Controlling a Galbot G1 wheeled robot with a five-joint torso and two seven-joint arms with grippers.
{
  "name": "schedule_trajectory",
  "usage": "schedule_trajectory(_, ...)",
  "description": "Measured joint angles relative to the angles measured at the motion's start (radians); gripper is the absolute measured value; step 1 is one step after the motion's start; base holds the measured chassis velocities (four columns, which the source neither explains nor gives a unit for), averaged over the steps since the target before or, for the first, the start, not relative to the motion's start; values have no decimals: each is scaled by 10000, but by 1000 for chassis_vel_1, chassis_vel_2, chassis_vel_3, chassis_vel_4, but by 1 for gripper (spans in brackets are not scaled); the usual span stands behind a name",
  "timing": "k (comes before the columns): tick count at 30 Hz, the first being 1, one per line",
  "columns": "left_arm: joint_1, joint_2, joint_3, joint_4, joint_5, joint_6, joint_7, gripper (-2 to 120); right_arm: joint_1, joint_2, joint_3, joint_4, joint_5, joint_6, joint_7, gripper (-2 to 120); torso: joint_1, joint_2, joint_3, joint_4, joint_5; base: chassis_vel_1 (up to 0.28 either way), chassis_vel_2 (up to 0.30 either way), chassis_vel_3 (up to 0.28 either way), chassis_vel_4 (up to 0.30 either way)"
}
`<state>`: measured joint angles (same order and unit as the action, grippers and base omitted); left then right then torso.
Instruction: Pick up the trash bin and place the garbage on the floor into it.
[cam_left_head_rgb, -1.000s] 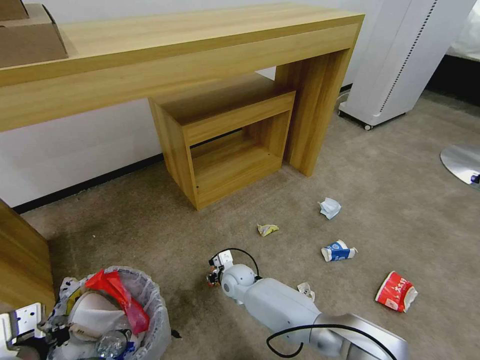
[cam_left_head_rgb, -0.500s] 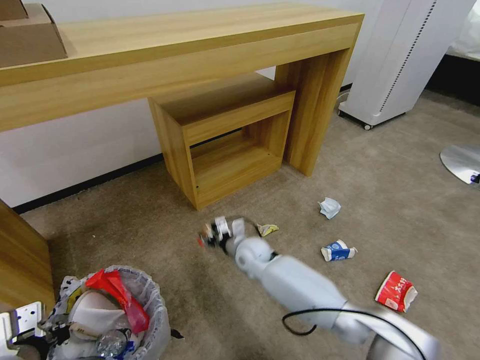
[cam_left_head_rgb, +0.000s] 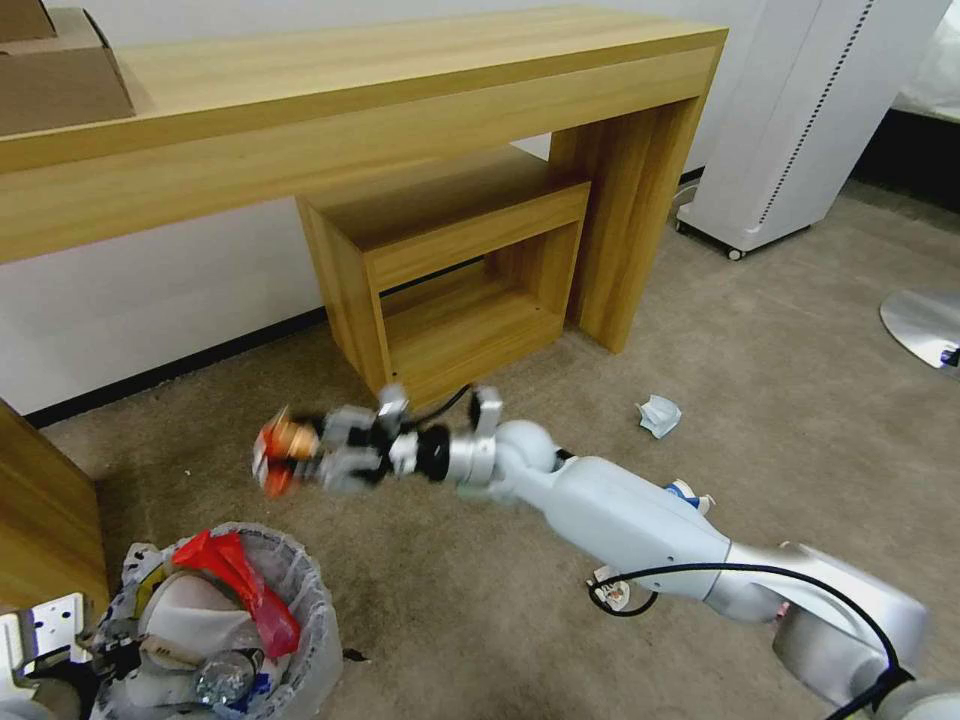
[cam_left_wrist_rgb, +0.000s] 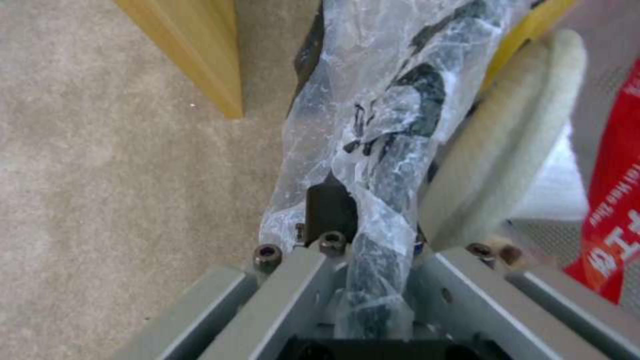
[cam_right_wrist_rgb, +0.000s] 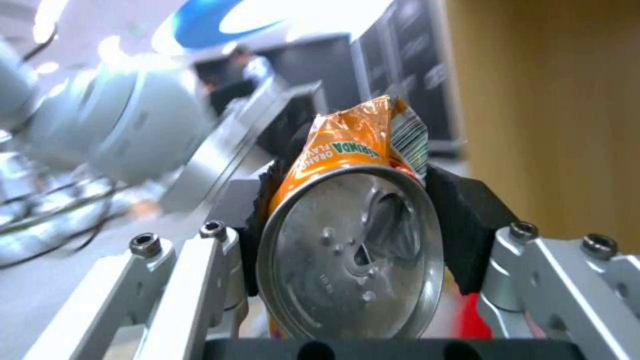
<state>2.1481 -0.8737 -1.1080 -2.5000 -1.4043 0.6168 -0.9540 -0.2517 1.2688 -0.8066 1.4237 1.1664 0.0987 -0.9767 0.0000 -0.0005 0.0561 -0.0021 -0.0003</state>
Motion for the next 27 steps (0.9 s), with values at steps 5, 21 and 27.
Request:
schedule_trajectory(5,176,-419,122,0,415,-22,113,0,243,571,-1270,-464,-337,55,794,48,-1,0,-1,1,-1,0,0,0,0)
schedule_trajectory(21,376,-733,415,0,939,-20,217,0,87,432,-1229,-347,-650,140,1636,99,0,0,0,0,0,0,0,0,0)
schedule_trajectory(27,362,-646,280,0,848,-3,247,0,-80,157,-153,250,-1249,496,4013,100,0,0,0,1,2,0,0,0,0)
